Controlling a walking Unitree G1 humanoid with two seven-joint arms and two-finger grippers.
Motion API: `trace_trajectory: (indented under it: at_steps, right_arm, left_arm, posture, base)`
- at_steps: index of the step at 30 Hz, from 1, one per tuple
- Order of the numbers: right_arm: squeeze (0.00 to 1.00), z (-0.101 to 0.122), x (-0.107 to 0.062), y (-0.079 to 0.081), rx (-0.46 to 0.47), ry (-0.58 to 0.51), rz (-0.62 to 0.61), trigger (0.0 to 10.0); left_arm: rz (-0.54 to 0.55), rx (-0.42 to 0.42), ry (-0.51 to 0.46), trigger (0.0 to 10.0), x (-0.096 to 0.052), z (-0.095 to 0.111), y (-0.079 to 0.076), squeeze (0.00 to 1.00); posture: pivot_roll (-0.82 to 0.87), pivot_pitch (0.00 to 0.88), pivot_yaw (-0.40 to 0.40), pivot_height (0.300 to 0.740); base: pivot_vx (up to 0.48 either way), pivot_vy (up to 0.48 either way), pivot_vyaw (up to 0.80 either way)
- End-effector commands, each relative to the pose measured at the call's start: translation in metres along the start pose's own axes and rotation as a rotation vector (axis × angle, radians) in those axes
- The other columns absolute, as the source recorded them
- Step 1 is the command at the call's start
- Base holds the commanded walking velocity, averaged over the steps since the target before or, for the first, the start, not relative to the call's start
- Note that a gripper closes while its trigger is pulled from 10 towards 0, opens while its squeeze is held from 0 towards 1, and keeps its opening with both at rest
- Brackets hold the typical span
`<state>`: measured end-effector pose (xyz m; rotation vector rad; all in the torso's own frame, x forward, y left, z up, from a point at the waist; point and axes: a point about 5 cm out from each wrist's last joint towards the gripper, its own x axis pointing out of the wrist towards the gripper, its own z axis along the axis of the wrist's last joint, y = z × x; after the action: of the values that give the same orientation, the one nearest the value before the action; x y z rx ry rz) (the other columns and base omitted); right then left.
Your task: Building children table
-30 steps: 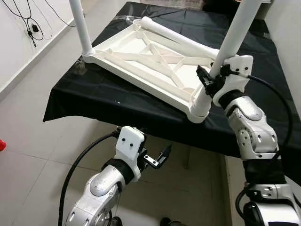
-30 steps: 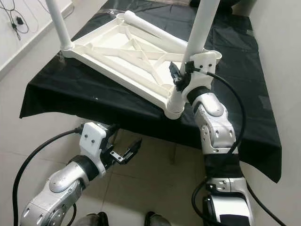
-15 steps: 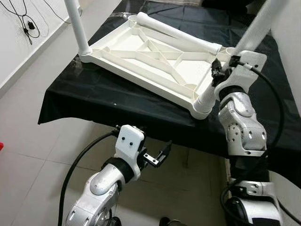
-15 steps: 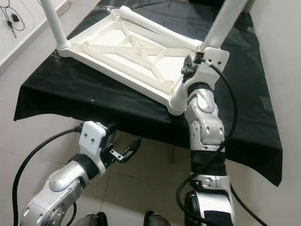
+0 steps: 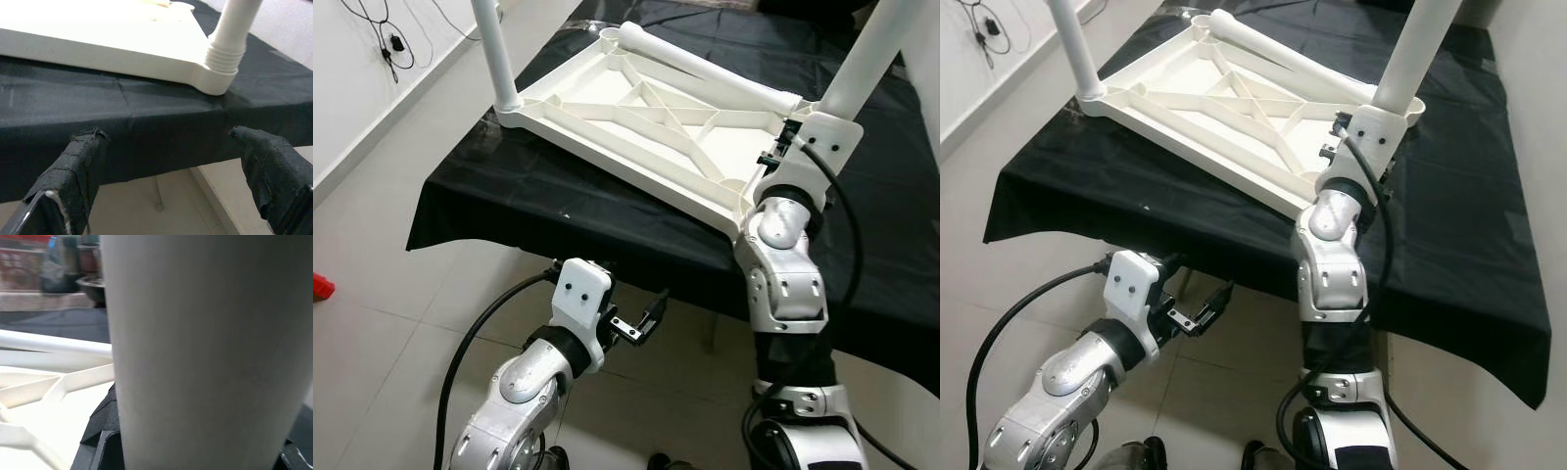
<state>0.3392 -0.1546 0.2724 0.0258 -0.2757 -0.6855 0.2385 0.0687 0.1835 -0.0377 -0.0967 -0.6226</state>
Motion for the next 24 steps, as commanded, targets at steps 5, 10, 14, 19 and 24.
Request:
trace_trajectory:
  at_steps: [5, 10, 14, 19, 24]
  right_arm:
    - [0.00, -0.044, -0.009, -0.013, -0.085, 0.223, -0.141, 10.0]
    - [0.00, -0.052, -0.012, -0.008, -0.026, 0.290, -0.099, 10.0]
    - [0.00, -0.051, -0.013, 0.002, 0.087, 0.290, 0.055, 10.0]
    - [0.00, -0.049, -0.012, 0.002, 0.096, 0.262, 0.123, 10.0]
    - [0.00, -0.050, -0.011, 0.000, 0.075, 0.257, 0.101, 10.0]
  left_arm:
    - [-0.009, 0.004, 0.002, 10.0, 0.001, -0.002, -0.002, 0.00]
    - [-0.008, 0.004, 0.002, 10.0, 0.001, -0.002, -0.002, 0.00]
    - [-0.006, 0.006, -0.003, 10.0, 0.002, -0.002, -0.002, 0.00]
    - [-0.004, 0.009, -0.009, 10.0, 0.004, -0.001, 0.000, 0.00]
    - [-0.003, 0.009, -0.011, 10.0, 0.005, -0.001, 0.000, 0.00]
  posture:
    - [0.07, 0.203, -0.072, 0.740]
    - [0.07, 0.202, -0.071, 0.740]
    - [0.07, 0.201, -0.071, 0.740]
    - [0.07, 0.195, -0.071, 0.740]
    - [0.07, 0.196, -0.069, 0.740]
  base:
    - [0.000, 0.000, 0.00]
    - [0.000, 0.000, 0.00]
    - [0.000, 0.000, 0.00]
    - [0.000, 0.000, 0.00]
    - [0.000, 0.000, 0.00]
